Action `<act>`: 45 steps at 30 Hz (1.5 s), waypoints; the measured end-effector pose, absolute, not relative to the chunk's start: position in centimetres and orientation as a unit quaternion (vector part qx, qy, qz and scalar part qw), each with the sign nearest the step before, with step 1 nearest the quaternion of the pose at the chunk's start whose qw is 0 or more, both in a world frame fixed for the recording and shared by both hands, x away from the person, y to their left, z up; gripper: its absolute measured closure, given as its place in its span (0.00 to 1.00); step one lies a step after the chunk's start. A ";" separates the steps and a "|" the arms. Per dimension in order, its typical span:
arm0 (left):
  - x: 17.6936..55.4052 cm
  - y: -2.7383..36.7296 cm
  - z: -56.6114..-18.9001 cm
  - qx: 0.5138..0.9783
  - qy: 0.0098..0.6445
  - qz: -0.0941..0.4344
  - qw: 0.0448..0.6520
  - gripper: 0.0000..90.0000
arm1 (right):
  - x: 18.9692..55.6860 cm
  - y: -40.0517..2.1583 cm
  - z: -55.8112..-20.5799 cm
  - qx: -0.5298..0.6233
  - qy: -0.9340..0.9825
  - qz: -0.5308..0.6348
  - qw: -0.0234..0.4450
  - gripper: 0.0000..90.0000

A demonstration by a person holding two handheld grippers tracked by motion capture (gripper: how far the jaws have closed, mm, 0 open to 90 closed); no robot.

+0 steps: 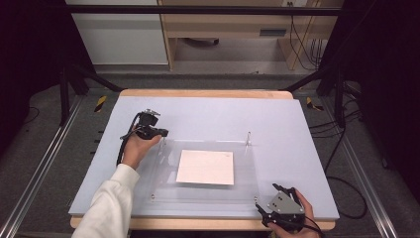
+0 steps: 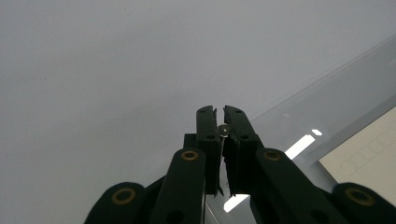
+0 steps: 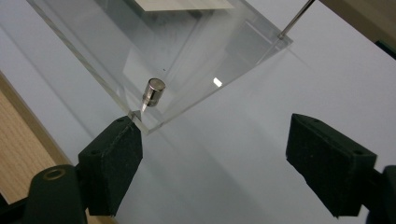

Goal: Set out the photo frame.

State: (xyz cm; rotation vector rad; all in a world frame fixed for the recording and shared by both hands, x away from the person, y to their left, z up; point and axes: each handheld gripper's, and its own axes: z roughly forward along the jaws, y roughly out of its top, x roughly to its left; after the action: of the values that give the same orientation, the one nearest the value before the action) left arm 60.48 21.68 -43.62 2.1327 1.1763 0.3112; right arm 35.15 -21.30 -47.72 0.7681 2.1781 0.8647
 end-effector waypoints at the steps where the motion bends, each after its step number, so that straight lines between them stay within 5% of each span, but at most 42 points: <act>1: 60.5 21.7 -43.7 0.817 0.451 0.121 0.337 0.94 | 35.2 -21.2 -47.7 0.293 0.832 0.333 0.332 0.22; 17: 60.3 21.8 -43.8 0.816 0.448 0.124 0.345 0.94 | 35.0 -19.6 -47.9 0.227 0.840 0.351 0.346 0.39; 22: 60.4 21.8 -43.8 0.814 0.449 0.122 0.347 0.94 | 34.8 -19.2 -47.9 0.208 0.841 0.354 0.352 0.52; 45: 60.4 21.9 -43.8 0.813 0.451 0.120 0.347 0.94 | 34.8 -19.0 -47.5 0.183 0.842 0.354 0.363 0.56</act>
State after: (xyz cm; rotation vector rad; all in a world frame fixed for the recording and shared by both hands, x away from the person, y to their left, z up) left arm 60.42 21.88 -43.81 2.1097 1.1692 0.3105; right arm 34.79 -18.99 -47.55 0.4721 2.1683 0.9108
